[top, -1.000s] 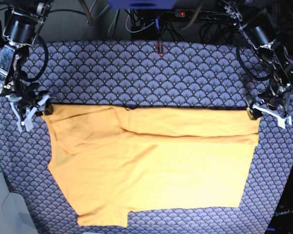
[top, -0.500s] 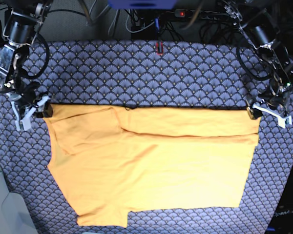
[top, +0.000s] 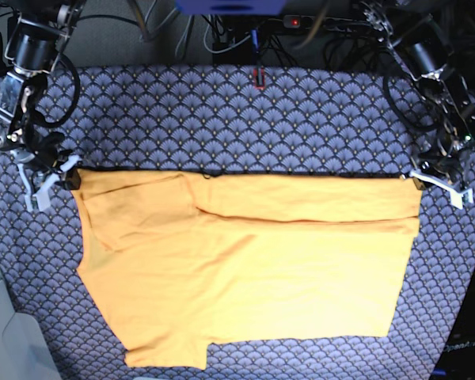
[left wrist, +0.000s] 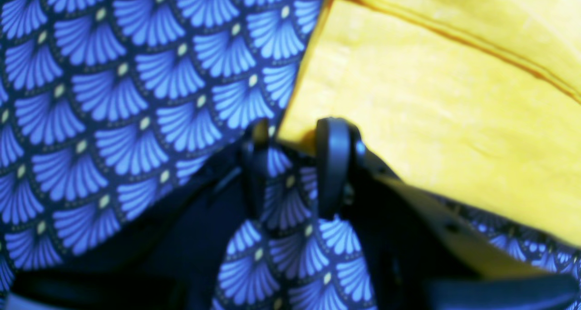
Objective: Fold the T-shirt properly
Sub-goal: 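Lower both grippers onto the folded edge and close them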
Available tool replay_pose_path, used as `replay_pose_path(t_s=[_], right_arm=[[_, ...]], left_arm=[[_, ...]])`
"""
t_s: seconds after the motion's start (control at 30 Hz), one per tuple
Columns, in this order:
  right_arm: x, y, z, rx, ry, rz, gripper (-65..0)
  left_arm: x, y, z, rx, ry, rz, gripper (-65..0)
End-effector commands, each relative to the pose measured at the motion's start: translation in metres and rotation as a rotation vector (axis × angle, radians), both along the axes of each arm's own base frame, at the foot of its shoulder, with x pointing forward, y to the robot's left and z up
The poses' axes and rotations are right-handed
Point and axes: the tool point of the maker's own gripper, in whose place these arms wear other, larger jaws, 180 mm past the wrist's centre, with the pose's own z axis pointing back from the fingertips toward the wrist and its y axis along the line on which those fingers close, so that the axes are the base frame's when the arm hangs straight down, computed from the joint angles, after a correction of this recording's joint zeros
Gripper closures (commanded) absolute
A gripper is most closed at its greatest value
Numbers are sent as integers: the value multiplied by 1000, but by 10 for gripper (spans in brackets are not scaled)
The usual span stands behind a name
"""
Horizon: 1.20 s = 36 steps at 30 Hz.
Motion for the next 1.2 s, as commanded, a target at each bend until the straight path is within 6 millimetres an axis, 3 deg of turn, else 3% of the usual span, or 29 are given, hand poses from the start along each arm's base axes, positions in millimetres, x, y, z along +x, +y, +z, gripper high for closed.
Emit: replay_pose_path(t_s=[0.0,0.17,0.43,1.17], right_arm=[[-16,-6,-15,-53,102,22,0],[-16,-6,-15,-53,102,22,0],[-16,-6,-15,-53,102,22,0],[-17,-7,-15,-55,105,22,0]], left_arm=[[12,4,15,10,-52,8,-172],[11,1,13,3,-51,9,-180],[11,0,12,1,-54,10,-382],[15,-15,7,-34,-62,7,-389]])
